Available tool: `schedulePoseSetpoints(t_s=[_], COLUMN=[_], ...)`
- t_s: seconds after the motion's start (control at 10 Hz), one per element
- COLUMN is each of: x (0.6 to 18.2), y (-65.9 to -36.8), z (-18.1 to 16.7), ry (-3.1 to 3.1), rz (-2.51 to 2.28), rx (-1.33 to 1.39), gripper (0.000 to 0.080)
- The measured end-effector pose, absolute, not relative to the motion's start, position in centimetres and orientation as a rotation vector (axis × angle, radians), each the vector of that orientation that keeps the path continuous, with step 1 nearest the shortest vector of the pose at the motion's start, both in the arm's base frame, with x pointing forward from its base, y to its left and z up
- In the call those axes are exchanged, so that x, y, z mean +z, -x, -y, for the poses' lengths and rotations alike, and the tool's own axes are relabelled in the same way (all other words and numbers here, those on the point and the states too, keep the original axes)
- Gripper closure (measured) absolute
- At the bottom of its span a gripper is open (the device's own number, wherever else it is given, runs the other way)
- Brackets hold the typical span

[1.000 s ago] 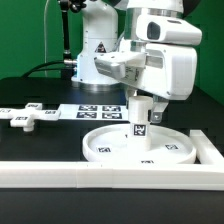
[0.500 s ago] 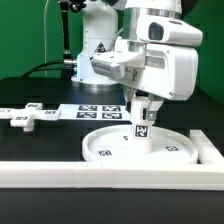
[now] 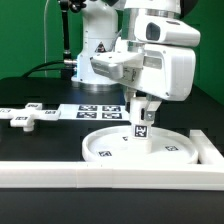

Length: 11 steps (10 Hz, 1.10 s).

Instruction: Assemble round table

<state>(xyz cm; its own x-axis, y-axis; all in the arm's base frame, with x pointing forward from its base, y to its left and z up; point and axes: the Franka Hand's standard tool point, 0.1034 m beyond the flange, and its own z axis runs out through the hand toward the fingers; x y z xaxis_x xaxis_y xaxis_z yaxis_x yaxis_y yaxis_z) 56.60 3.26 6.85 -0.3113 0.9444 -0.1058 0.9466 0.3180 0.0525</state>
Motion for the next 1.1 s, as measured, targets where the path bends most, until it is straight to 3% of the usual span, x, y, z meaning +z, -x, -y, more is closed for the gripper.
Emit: schedulePoseSetpoints(t_s=[0.4, 0.9, 1.1], x=[6.75, 6.73, 6.67], y=[-56.12, -56.28, -56.08], z=[-2.73, -2.79, -2.79], ry=[-2.422, -2.645, -2.882], rz=[-1.882, -1.534, -1.142], rx=[-0.156, -0.142, -0.112], gripper=[0.0390, 0.0390, 0.0390])
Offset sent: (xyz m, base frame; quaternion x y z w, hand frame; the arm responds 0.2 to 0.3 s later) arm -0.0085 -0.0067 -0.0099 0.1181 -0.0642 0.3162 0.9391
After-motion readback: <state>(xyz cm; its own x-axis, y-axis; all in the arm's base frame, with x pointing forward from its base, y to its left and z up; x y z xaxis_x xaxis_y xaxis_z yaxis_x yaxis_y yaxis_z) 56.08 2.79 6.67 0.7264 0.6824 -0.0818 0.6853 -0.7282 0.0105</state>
